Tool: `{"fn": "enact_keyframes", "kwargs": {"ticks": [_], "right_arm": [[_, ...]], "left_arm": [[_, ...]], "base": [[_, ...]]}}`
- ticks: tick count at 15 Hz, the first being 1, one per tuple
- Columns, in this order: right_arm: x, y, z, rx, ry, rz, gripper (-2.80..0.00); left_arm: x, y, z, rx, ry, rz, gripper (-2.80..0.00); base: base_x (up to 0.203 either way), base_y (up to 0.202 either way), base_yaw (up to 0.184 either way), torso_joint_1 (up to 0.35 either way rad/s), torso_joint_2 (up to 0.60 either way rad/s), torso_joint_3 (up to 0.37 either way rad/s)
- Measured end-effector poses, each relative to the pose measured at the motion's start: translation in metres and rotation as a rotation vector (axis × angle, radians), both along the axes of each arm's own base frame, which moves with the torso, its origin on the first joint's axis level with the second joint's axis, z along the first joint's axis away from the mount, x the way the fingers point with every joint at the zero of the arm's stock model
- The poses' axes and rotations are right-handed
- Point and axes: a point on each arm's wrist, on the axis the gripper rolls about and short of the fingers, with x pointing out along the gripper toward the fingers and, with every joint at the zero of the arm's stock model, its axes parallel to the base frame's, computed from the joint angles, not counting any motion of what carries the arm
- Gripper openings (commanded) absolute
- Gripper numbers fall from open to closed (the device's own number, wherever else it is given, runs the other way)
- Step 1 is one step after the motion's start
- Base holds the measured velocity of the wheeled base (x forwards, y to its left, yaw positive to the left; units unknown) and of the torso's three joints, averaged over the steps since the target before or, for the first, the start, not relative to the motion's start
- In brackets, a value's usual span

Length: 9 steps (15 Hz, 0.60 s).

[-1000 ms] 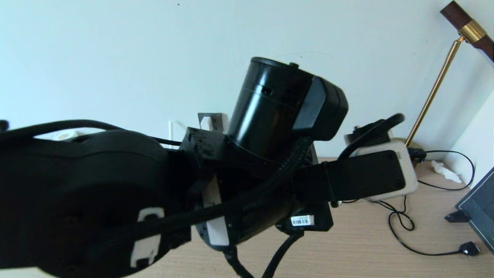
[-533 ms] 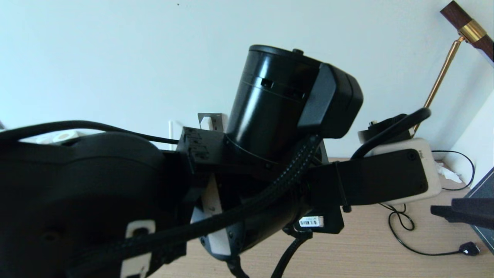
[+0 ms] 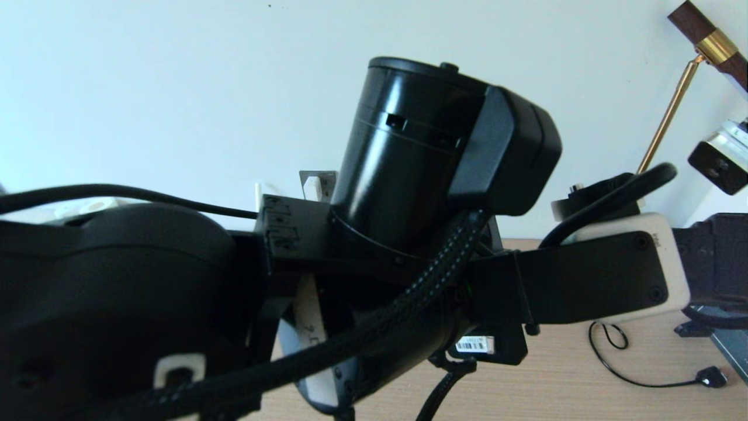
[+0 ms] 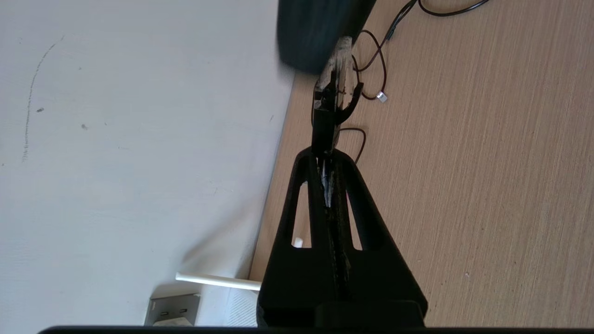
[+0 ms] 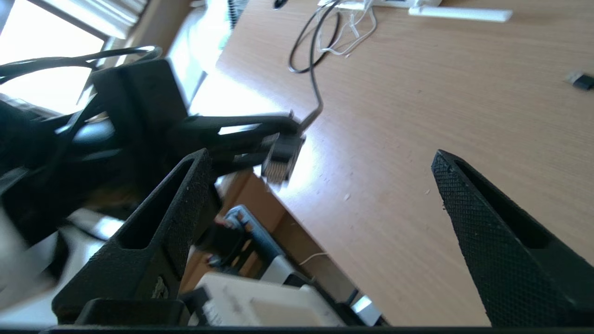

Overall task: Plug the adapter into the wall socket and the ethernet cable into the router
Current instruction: Hand it to the other hand

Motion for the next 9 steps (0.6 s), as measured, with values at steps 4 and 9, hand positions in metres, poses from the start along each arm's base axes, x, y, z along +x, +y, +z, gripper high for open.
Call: {"fn": "enact_keyframes", "kwargs": {"ticks": [4,9], "right_arm": [[0.01,0.013,-0.001,-0.018,0.005,0.002,0.0],[0.014,0.016,0.0,-0.022,0.004,0.006,0.0]], "left_arm": [[-0.001,0.001,-0.001,0.003,0.003,-0.004,-2.8],[-0.001,0.002,-0.002,0.007,0.006,-0.007,-2.8]], "base": [[0.0,0.0,0.0,0.0,0.0,0.0],[0.0,0.0,0.0,0.0,0.0,0.0]]}}
